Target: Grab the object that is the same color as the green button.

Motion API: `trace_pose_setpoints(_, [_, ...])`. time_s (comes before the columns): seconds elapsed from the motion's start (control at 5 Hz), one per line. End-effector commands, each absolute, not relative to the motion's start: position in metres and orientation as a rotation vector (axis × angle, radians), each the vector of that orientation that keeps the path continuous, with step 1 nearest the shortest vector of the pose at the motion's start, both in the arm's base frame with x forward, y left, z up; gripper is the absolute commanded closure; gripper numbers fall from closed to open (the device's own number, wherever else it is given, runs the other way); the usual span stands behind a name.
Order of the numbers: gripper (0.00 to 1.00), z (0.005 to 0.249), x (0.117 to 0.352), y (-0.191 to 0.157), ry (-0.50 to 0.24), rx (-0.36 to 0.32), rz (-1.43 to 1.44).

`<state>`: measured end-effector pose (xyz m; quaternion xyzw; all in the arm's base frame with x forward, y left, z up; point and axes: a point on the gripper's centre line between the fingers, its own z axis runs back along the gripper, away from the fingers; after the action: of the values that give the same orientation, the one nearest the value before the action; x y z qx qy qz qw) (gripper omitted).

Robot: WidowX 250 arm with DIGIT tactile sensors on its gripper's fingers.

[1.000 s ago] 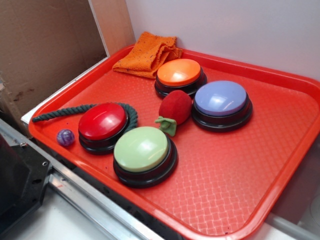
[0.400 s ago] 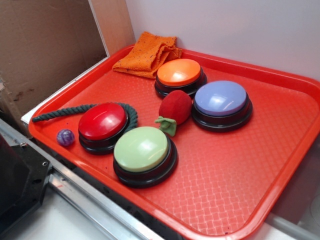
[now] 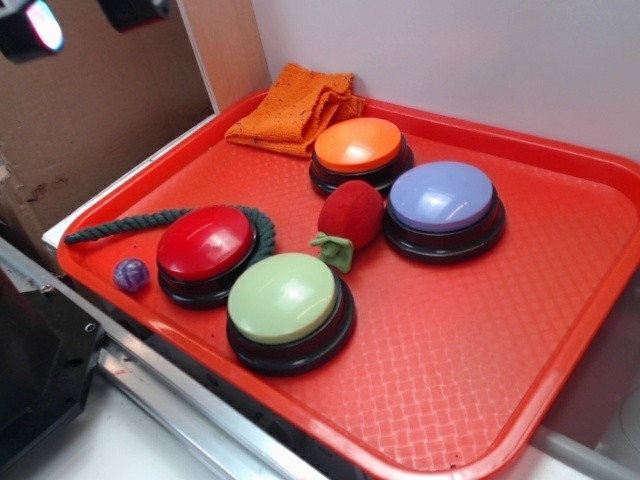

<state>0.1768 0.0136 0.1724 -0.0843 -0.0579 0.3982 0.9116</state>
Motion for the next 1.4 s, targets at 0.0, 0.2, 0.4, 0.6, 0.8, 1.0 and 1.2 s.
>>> trace_pose_setpoints(0.0, [0.00,0.129,0.187,0.035,-0.138,-0.157,1.285])
trace_pose_setpoints(0.2, [0.00,0.099,0.189,0.044,-0.157,-0.144,1.461])
trace_pose_setpoints(0.4, [0.00,0.073,0.191,0.052,-0.200,-0.075,1.520])
trace_pose_setpoints(0.6, [0.00,0.056,0.192,0.059,-0.212,-0.047,1.554])
trace_pose_setpoints(0.8, [0.00,0.043,0.195,0.062,-0.203,-0.041,1.590])
trace_pose_setpoints(1.0, [0.00,0.029,0.195,0.062,-0.188,-0.035,1.608])
trace_pose_setpoints(1.2, [0.00,0.011,0.196,0.060,-0.160,-0.053,1.641])
